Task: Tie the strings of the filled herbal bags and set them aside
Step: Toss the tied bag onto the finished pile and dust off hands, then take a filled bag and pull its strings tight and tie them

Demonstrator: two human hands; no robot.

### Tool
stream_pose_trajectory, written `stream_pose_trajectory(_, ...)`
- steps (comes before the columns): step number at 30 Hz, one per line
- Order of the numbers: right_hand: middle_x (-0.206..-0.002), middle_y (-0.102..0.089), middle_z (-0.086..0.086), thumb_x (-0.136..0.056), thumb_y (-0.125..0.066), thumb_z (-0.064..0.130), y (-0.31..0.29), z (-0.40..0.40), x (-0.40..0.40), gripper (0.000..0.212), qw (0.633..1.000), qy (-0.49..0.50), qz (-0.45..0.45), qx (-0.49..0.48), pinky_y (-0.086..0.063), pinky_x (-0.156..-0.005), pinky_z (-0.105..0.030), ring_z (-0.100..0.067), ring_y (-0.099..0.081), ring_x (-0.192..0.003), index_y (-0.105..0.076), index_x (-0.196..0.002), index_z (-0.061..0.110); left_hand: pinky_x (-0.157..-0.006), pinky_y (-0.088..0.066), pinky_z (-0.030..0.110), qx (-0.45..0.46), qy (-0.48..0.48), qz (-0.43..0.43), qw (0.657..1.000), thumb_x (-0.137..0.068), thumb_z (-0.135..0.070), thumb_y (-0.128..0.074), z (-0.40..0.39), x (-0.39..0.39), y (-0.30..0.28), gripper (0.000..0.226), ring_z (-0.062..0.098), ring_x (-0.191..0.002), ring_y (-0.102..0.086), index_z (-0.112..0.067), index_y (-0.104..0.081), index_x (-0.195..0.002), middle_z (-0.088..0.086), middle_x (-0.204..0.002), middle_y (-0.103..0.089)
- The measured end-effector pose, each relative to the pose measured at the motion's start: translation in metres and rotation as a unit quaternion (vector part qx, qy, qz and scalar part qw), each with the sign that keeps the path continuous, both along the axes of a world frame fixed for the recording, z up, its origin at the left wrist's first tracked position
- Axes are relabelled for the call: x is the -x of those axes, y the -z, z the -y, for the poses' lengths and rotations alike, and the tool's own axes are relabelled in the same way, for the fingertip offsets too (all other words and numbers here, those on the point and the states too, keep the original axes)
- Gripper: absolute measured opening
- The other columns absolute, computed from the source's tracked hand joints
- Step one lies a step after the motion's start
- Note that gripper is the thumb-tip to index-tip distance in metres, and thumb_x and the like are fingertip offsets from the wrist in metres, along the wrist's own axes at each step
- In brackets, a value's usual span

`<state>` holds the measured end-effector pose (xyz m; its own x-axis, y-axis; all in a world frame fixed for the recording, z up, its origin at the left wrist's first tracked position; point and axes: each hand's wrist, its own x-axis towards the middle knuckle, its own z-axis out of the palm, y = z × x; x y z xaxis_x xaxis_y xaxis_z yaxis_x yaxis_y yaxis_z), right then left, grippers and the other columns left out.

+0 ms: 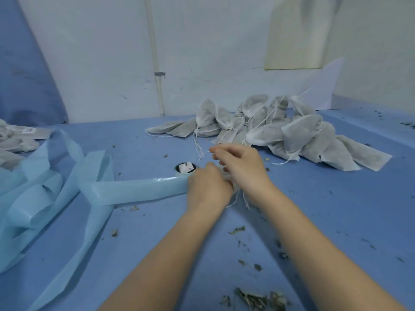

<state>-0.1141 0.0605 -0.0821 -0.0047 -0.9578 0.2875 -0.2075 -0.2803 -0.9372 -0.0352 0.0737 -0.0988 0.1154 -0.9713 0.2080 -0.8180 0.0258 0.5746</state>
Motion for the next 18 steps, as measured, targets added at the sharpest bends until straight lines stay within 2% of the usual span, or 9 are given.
stream_pose_trajectory(3,-0.070,-0.065,0.017,-0.089,-0.061,0.025,0.008,0.000,0.011,0.020,0.997,0.033,-0.062,-0.019,-0.049,-0.078,-0.024,-0.004,-0.061,-0.074,-0.068,-0.072,0.032,-0.079,-0.043,0.033,-0.010,-0.004,-0.040,0.999,-0.089,-0.019,-0.053,0.003,-0.001,0.003,0.027,0.030,-0.104,-0.057,-0.007,-0.050,-0.113,0.013,-0.110,-0.062)
stream_pose_trajectory(6,-0.066,-0.061,0.014,-0.091,-0.054,0.039,0.013,-0.002,0.018,0.031,0.975,0.090,-0.198,-0.053,-0.040,-0.060,-0.018,-0.009,-0.058,-0.073,-0.060,-0.063,0.026,-0.066,-0.042,0.016,0.018,-0.015,-0.177,0.984,-0.086,-0.021,-0.060,0.000,-0.001,0.003,0.021,0.020,-0.090,-0.060,-0.014,-0.056,-0.105,0.005,-0.097,-0.066)
stream_pose_trajectory(8,-0.062,-0.058,0.012,-0.092,-0.048,0.049,0.013,-0.004,0.021,0.041,0.961,0.117,-0.243,-0.068,-0.035,-0.055,-0.021,-0.006,-0.053,-0.065,-0.055,-0.061,0.022,-0.054,-0.039,0.009,0.024,-0.018,-0.252,0.967,-0.083,-0.023,-0.063,-0.004,-0.001,0.002,0.015,0.015,-0.077,-0.062,-0.018,-0.059,-0.096,0.000,-0.085,-0.066)
stream_pose_trajectory(11,-0.066,-0.058,0.014,-0.089,-0.046,0.057,0.010,-0.007,0.022,0.041,0.963,0.126,-0.227,-0.073,-0.034,-0.056,-0.023,0.002,-0.049,-0.067,-0.059,-0.071,0.023,-0.053,-0.042,0.008,0.033,0.007,-0.335,0.942,-0.085,-0.015,-0.057,-0.012,-0.001,-0.003,0.009,0.011,-0.070,-0.067,-0.020,-0.063,-0.089,0.000,-0.077,-0.070)
stream_pose_trajectory(13,-0.066,-0.061,0.015,-0.085,-0.052,0.060,0.008,-0.009,0.024,0.039,0.974,0.115,-0.180,-0.074,-0.036,-0.058,-0.023,0.005,-0.052,-0.067,-0.062,-0.078,0.023,-0.058,-0.043,0.005,0.052,0.040,-0.321,0.945,-0.084,-0.003,-0.049,-0.017,-0.001,-0.006,0.024,0.008,-0.075,-0.066,-0.019,-0.067,-0.089,-0.002,-0.079,-0.071)
stream_pose_trajectory(15,-0.057,-0.064,0.015,-0.084,-0.058,0.054,0.004,-0.010,0.027,0.034,0.984,0.106,-0.130,-0.063,-0.040,-0.059,-0.020,0.005,-0.057,-0.061,-0.064,-0.076,0.022,-0.061,-0.042,0.001,0.064,0.078,-0.298,0.949,-0.082,0.003,-0.047,-0.023,0.000,-0.010,0.032,0.002,-0.074,-0.064,-0.016,-0.069,-0.092,-0.003,-0.081,-0.071)
stream_pose_trajectory(17,-0.058,-0.064,0.012,-0.088,-0.061,0.040,0.000,-0.011,0.032,0.025,0.989,0.105,-0.095,-0.043,-0.048,-0.069,-0.023,-0.004,-0.061,-0.068,-0.068,-0.074,0.021,-0.063,-0.041,0.001,0.074,0.109,-0.298,0.945,-0.081,0.003,-0.054,-0.026,0.000,-0.015,0.028,-0.005,-0.070,-0.060,-0.016,-0.069,-0.094,-0.005,-0.083,-0.070)
stream_pose_trajectory(18,-0.066,-0.067,0.006,-0.090,-0.062,0.033,-0.001,-0.011,0.035,0.022,0.992,0.101,-0.070,-0.038,-0.053,-0.076,-0.031,-0.013,-0.063,-0.075,-0.071,-0.076,0.018,-0.065,-0.040,0.000,0.086,0.120,-0.290,0.946,-0.080,-0.001,-0.060,-0.026,-0.002,-0.017,0.023,-0.008,-0.070,-0.057,-0.019,-0.069,-0.093,-0.009,-0.083,-0.069)
